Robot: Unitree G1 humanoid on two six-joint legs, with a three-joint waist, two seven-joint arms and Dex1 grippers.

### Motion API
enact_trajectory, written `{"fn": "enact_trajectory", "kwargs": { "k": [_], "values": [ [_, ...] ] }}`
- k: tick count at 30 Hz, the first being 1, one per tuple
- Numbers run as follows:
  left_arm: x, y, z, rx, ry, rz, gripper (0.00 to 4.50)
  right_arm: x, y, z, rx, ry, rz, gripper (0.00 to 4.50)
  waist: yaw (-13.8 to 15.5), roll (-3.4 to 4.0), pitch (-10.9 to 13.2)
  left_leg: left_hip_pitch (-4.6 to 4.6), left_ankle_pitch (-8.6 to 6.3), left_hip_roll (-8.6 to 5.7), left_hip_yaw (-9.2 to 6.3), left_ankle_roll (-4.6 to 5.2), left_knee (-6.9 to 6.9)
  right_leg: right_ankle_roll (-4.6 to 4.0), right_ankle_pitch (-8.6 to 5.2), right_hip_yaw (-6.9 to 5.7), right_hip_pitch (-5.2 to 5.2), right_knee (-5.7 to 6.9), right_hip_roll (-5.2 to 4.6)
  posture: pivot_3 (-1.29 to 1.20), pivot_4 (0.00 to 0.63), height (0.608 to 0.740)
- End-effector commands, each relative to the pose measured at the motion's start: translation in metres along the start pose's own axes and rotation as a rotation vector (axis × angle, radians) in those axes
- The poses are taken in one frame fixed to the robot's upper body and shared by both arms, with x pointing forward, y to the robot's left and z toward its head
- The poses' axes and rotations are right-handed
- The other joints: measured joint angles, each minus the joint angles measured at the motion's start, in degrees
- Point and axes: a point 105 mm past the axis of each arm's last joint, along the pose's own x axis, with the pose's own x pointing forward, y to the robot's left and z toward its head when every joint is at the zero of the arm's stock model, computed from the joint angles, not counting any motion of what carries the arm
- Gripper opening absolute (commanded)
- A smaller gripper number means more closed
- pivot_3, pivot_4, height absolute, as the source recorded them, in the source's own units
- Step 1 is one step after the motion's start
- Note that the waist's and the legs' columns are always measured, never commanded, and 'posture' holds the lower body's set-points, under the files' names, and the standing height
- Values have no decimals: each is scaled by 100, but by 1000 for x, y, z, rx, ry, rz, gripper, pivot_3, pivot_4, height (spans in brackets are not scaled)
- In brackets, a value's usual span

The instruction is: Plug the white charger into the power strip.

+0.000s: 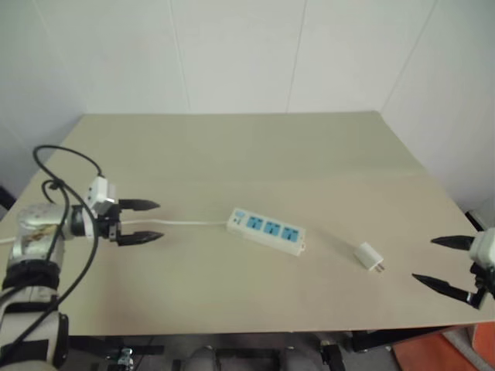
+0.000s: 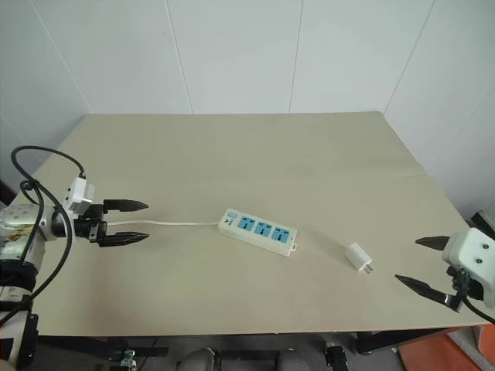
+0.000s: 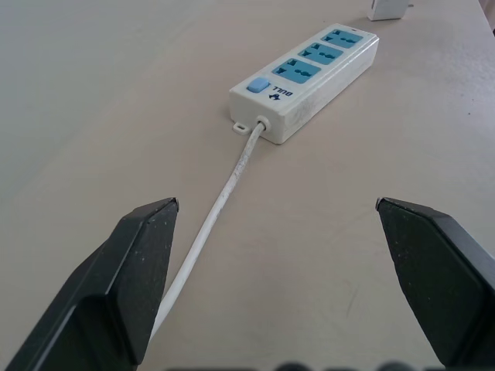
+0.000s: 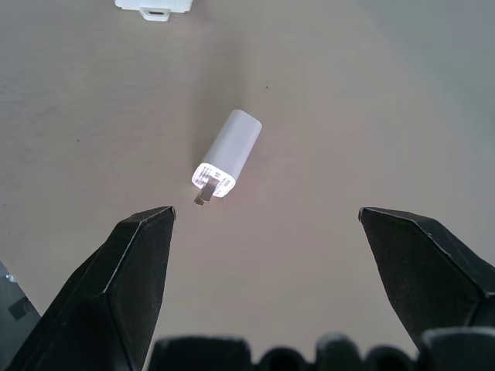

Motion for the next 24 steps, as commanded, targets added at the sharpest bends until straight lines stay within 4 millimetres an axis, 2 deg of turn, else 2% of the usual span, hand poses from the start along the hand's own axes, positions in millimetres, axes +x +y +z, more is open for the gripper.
{"fn": "enact_trajectory", "kwargs": {
  "k": [1,17,21,24],
  "values": [
    [-2,6,11,38,-19,17,4461,-8,-7,9,-48,-18,-57,4500,2,0,0,0,0,0,0,0,0,0,0,0,0,0,0,0,150,740],
    [5,8,4,28,-4,24,4461,-8,-1,11,-46,-23,-66,4500,-2,0,0,1,0,0,0,0,0,2,-1,0,0,1,0,0,150,740],
    [32,8,-9,-1,-29,10,4461,3,1,25,-80,-69,-83,4500,22,1,-1,2,0,-4,-1,0,5,4,0,0,5,3,-2,0,150,740],
    [55,6,-17,3,-17,-26,4461,12,0,48,-114,-136,-111,4500,7,-1,0,0,1,-5,-2,-1,12,10,4,0,7,2,-1,0,150,740]
  ]
}}
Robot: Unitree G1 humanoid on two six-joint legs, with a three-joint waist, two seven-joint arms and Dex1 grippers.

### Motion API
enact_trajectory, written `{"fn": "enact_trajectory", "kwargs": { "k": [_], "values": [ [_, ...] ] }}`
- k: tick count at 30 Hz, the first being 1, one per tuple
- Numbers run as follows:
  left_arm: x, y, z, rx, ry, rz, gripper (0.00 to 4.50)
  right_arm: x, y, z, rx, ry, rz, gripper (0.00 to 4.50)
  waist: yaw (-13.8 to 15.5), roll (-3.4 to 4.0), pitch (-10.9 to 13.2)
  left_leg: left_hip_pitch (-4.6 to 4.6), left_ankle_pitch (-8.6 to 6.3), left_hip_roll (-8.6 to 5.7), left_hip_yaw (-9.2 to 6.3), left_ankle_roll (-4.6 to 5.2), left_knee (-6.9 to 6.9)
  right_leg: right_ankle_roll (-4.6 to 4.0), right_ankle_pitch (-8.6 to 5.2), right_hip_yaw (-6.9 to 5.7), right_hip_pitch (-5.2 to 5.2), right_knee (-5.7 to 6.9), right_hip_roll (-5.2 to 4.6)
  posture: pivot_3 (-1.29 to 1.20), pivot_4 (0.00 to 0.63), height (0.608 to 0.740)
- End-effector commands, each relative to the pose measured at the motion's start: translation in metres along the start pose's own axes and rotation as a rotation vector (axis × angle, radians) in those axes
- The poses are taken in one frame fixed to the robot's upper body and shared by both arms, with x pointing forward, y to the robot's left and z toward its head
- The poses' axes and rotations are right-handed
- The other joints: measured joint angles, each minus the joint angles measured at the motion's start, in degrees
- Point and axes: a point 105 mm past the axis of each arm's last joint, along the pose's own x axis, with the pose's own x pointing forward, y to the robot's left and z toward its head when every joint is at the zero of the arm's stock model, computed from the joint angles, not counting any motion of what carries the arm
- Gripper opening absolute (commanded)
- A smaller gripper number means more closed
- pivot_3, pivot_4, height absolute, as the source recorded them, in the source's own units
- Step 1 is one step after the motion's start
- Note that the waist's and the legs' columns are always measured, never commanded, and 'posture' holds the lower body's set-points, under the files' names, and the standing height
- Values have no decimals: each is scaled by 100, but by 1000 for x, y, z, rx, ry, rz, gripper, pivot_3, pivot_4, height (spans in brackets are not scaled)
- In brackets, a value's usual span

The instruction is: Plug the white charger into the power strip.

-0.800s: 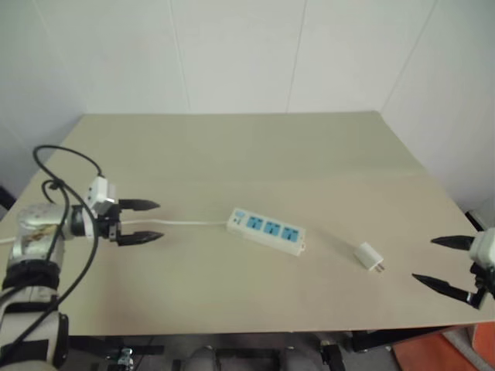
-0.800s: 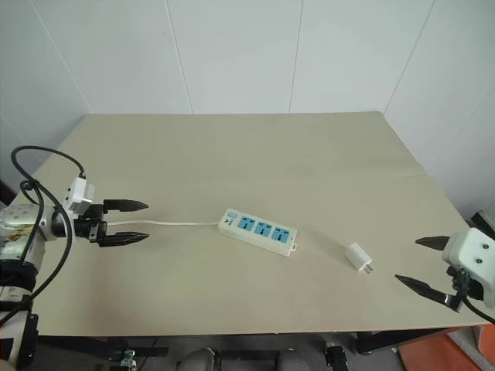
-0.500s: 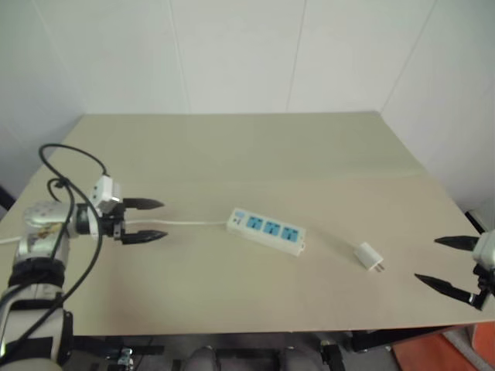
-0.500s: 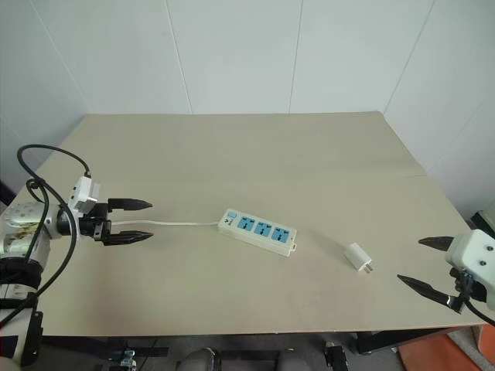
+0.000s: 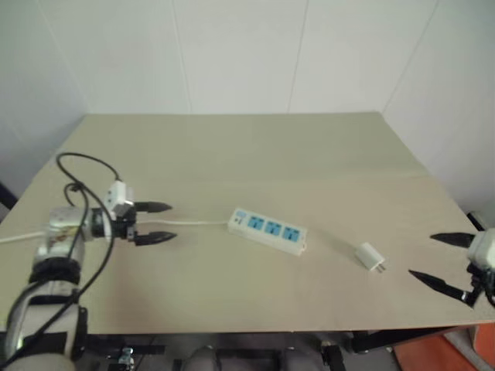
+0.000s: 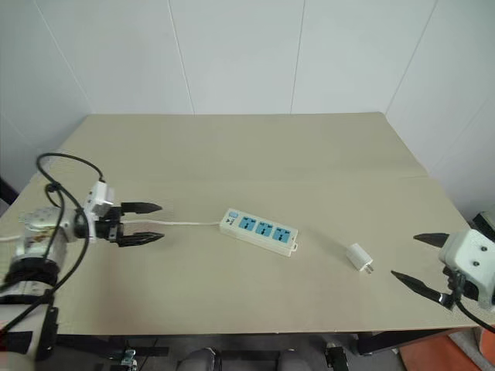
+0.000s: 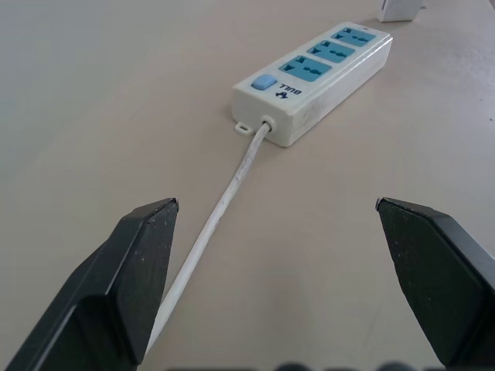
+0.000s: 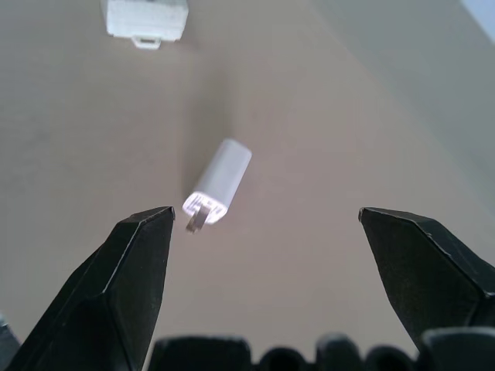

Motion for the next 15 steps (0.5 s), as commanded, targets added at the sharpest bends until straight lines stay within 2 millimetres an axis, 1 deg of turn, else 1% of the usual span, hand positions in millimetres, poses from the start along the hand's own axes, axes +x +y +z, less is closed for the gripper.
{"fn": "enact_trajectory", "kwargs": {
  "k": [1,5,6,8,9,12,15],
  "values": [
    [19,6,2,52,16,-8,4461,8,-3,30,-51,-82,-39,4500,-9,-2,1,-2,1,-1,-1,-1,3,2,1,1,0,1,0,0,150,740],
    [45,9,-7,88,87,-17,4461,23,5,56,-72,-148,-49,4500,-10,-7,3,-9,1,-2,-3,-1,3,3,2,1,-4,-2,1,0,150,740],
    [53,11,-7,111,115,-9,4461,26,9,63,-79,-171,-48,4500,-9,-8,3,-9,1,-3,-3,-1,3,3,2,1,-3,-2,0,0,150,740],
    [61,14,-7,139,146,2,4461,29,14,71,-83,-195,-50,4500,-6,-9,3,-13,1,-6,-5,-1,3,3,2,1,-4,-4,-1,0,150,740],
    [68,16,-3,146,145,4,4461,30,16,75,-79,-206,-54,4500,-4,-10,4,-16,1,-8,-5,-1,3,3,2,1,-4,-3,-3,0,150,740],
    [81,19,1,128,147,13,4461,32,22,76,-61,-205,-70,4500,5,-14,6,-20,1,-12,-7,-1,3,-11,11,0,-5,-5,-7,0,150,740],
    [91,20,-4,94,187,22,4461,34,29,74,-47,-192,-78,4500,34,-17,7,-21,1,-15,-7,-2,4,-7,10,-2,-5,-6,-10,0,150,740]
  ]
}}
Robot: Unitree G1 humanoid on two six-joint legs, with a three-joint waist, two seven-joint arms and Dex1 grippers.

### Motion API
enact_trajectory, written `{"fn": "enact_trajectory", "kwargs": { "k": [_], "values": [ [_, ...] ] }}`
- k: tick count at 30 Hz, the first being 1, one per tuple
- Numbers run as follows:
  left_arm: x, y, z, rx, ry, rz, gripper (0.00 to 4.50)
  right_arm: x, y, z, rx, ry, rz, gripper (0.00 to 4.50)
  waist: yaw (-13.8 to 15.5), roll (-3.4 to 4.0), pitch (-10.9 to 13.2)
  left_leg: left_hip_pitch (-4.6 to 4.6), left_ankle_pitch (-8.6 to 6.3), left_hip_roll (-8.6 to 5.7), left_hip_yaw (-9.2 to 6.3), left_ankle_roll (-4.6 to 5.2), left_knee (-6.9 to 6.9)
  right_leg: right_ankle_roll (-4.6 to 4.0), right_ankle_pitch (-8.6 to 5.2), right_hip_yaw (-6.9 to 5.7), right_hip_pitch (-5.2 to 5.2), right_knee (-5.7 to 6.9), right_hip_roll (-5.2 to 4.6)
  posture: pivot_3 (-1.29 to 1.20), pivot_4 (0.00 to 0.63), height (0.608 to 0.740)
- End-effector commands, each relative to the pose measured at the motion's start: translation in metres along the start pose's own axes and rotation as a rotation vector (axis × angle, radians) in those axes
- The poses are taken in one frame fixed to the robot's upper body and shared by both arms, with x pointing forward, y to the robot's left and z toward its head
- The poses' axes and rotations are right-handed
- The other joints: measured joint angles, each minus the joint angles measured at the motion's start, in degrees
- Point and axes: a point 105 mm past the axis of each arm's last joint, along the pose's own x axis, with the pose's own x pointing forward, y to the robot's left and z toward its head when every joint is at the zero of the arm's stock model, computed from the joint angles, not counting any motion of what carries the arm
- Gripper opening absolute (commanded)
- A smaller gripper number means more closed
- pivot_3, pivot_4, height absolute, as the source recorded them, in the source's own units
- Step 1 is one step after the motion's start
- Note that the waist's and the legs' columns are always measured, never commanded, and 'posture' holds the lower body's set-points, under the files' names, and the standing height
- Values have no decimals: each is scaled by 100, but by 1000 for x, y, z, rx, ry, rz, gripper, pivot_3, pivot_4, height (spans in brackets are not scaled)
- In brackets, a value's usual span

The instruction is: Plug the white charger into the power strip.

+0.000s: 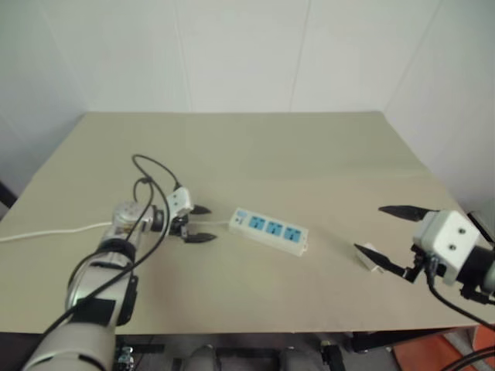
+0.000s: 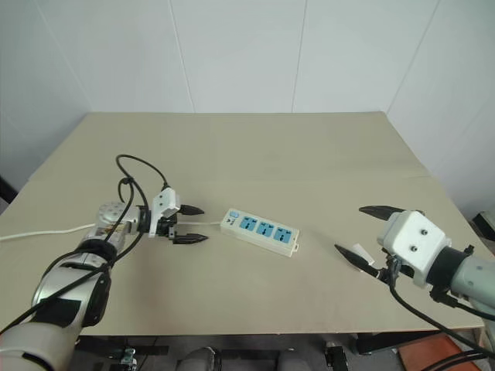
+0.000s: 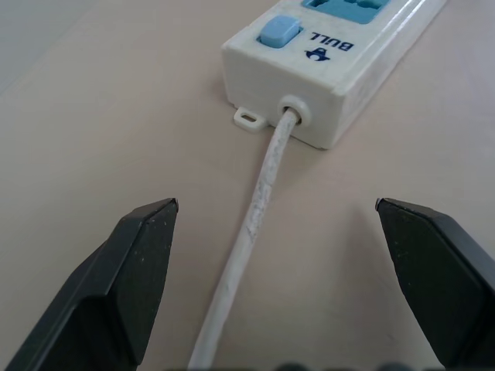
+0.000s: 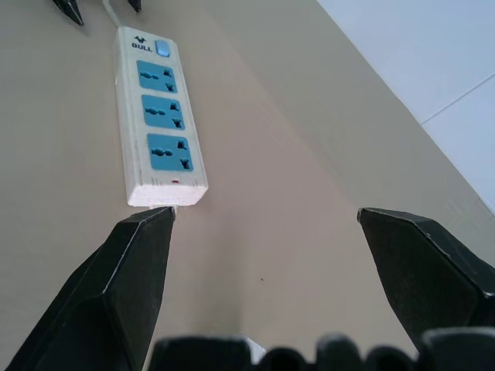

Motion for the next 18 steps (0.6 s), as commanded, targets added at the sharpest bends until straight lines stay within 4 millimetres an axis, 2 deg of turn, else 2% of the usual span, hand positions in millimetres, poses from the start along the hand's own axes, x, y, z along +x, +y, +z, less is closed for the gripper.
{"fn": "enact_trajectory", "kwargs": {
  "k": [1,3,6,13,18],
  "values": [
    [6,7,2,-7,42,37,4461,0,4,5,-11,-2,-32,4500,-3,0,0,1,0,-1,0,0,0,0,0,0,0,1,0,0,150,740],
    [9,9,0,-19,60,60,4461,0,6,5,-3,0,-39,4500,-11,0,0,4,0,0,0,0,0,2,-1,1,0,3,0,0,150,740],
    [12,6,-4,-65,110,20,3886,1,8,6,1,6,-54,4500,-37,0,0,10,1,0,-1,0,1,9,-4,1,2,10,1,0,150,740],
    [14,4,-2,-66,143,-17,1648,3,10,6,4,22,-65,4500,-43,-1,-2,19,4,0,-3,-6,2,23,-5,2,9,12,2,0,150,740],
    [13,1,7,-45,90,-67,34,8,7,5,6,24,-68,4500,-44,-1,-2,14,4,0,-3,-6,1,23,-5,2,8,7,2,0,150,740]
  ]
}}
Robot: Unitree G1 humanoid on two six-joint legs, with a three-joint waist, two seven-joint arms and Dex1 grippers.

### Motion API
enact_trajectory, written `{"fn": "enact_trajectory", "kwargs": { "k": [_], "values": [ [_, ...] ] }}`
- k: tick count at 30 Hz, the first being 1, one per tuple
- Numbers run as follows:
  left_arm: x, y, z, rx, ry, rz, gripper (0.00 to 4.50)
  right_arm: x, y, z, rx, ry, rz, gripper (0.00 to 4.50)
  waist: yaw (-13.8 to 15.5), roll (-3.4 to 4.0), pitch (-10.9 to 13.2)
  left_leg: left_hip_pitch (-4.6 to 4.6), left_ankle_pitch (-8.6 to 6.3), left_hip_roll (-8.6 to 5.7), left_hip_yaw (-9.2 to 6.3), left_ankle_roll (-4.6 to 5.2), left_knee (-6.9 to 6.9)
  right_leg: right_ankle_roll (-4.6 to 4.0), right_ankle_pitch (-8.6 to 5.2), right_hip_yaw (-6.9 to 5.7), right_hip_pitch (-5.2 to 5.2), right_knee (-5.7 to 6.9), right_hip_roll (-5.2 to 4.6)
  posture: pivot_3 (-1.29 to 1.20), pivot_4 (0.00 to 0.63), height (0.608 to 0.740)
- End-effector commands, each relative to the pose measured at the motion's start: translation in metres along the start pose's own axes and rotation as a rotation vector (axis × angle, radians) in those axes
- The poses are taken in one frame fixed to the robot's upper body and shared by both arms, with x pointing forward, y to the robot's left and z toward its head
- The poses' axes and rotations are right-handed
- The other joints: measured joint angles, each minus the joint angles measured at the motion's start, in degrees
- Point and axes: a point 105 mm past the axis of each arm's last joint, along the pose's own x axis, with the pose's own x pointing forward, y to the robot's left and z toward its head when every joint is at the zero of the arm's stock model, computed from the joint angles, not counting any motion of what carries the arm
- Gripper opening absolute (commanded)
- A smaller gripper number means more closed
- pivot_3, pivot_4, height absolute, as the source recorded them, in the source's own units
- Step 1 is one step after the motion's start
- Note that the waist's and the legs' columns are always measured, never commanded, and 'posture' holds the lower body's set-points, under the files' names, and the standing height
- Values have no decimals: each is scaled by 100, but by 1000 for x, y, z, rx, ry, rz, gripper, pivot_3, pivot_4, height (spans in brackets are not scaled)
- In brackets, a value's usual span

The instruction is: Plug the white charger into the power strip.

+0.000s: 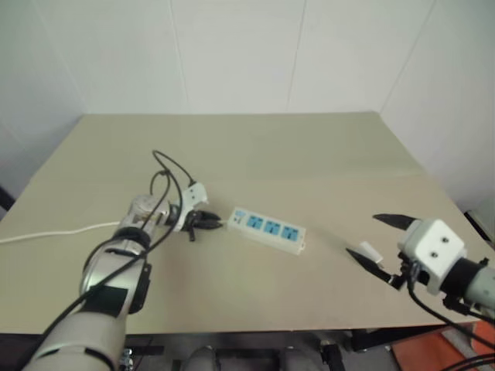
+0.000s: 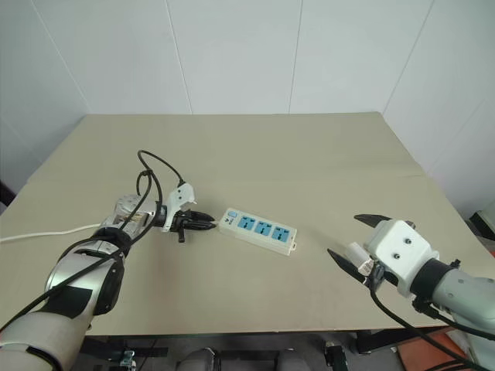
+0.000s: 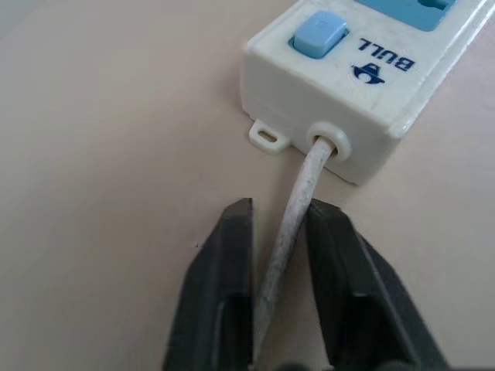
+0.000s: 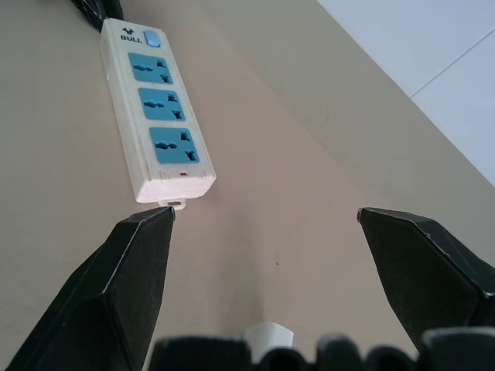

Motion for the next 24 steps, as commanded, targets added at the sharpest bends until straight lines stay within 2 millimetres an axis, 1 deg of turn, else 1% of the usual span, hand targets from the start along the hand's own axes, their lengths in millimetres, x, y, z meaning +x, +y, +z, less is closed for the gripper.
{"fn": "enact_trajectory", "kwargs": {
  "k": [1,5,7,10,13,16,21,24],
  "values": [
    [-2,1,8,26,-37,-8,13,3,-3,5,-24,-10,-16,4500,0,0,0,-1,0,0,0,0,0,0,0,0,-1,0,0,0,150,740],
    [-3,2,8,45,-72,29,13,8,-1,3,-16,-10,-7,4500,0,-1,1,-5,0,0,-1,0,0,0,0,0,-4,-2,0,0,150,740],
    [-6,2,15,50,-133,24,13,10,-1,3,-17,-11,-3,4500,0,-1,1,-6,0,0,-1,0,-1,0,0,0,-5,-2,0,0,150,740],
    [-10,-7,29,72,-245,-47,13,12,1,2,-15,-11,3,4500,0,-1,1,-8,0,0,-1,0,-1,-13,7,0,-7,-1,0,0,150,740],
    [-8,-13,31,80,-277,-62,13,13,1,-1,-6,-3,8,4500,37,0,1,-11,0,0,-2,0,0,-31,19,-3,-7,-1,-1,0,150,740],
    [-6,-30,25,116,-257,-43,13,15,2,-3,7,4,12,4500,8,2,-1,-10,0,0,1,0,-1,-36,22,0,-5,-3,-4,0,150,740],
    [-1,-59,23,53,-161,64,13,18,4,-4,12,8,26,4500,24,1,0,-10,0,4,-3,0,-3,-40,24,-2,-8,3,-4,0,150,740],
    [8,-74,16,104,-2,162,13,20,2,-7,11,16,27,4500,44,2,-1,0,0,2,-2,-1,5,-33,21,-1,4,3,-5,0,150,740]
  ]
}}
